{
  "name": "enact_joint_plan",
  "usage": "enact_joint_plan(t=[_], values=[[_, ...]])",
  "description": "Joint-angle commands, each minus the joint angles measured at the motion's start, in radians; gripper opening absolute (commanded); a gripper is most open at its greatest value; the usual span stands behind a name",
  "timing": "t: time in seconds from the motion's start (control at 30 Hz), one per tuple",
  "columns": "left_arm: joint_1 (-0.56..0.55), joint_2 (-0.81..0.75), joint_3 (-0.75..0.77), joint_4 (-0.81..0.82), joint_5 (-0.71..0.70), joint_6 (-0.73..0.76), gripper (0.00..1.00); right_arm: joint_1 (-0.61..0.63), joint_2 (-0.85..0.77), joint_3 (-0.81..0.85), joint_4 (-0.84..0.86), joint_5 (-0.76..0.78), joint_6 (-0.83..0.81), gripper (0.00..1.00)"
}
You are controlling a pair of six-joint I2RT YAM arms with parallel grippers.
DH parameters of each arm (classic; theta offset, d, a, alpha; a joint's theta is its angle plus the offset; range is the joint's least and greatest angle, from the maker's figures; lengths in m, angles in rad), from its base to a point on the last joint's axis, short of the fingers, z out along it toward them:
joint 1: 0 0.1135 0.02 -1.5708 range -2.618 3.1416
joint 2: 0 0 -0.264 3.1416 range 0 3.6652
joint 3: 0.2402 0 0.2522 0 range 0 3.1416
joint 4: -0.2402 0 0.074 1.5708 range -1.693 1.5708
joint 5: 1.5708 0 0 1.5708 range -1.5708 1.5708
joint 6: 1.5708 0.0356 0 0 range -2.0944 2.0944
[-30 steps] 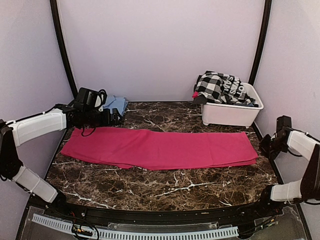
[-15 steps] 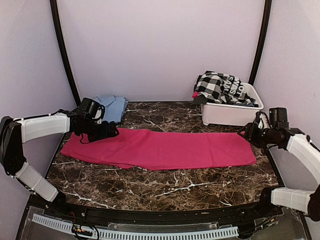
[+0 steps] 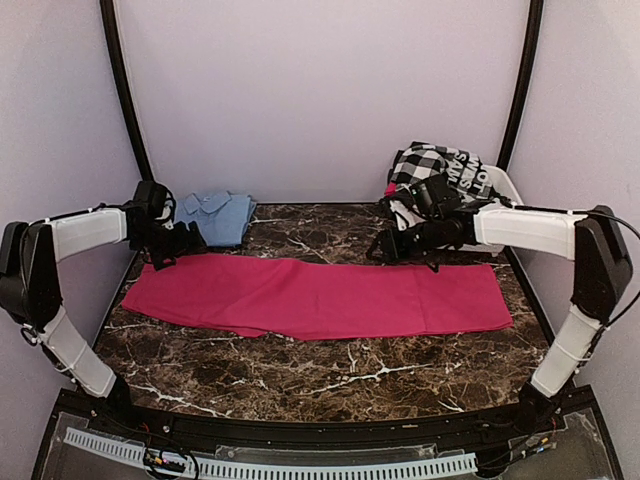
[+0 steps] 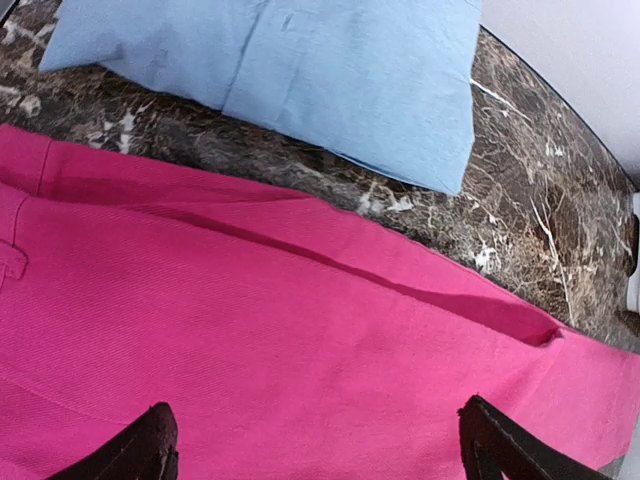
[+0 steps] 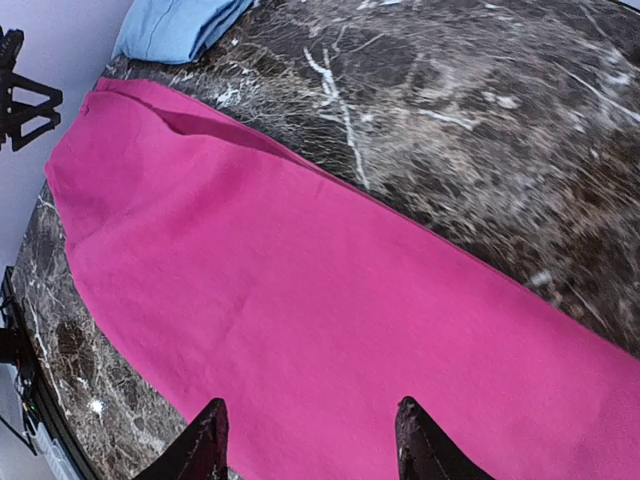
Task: Fold and stack the mixed laundry pile
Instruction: Smooth out the rectangle-folded trousers at the center of the board.
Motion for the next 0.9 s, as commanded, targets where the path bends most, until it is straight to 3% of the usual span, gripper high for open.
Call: enact_joint_plan(t=[0.0, 0.17, 0.4, 0.6, 0.87], values=[[0.025, 0.013, -0.011, -0.022, 0.047, -0.061, 0.96, 0.092, 0.196, 0.175, -0.004, -0.006, -0.087, 0.53], [0.022, 0.021, -0.108, 0.024, 0.083, -0.102, 0.9, 0.122, 0.354, 0.257, -0.024, -0.018, -0.104, 0.5], [0.012, -0.018, -0.257, 0.06, 0.041, -0.158, 0.82, 0.119, 0.41, 0.176, -0.067, 0.038, -0.134, 0.47], [-0.036, -0.1, -0.376, 0.035, -0.002, -0.234, 0.71, 0.095, 0.366, 0.052, -0.105, 0.058, -0.07, 0.45], [-0.178, -0.291, -0.473, -0.036, -0.003, -0.342, 0.67, 0.045, 0.194, -0.167, -0.055, -0.067, 0.054, 0.46]])
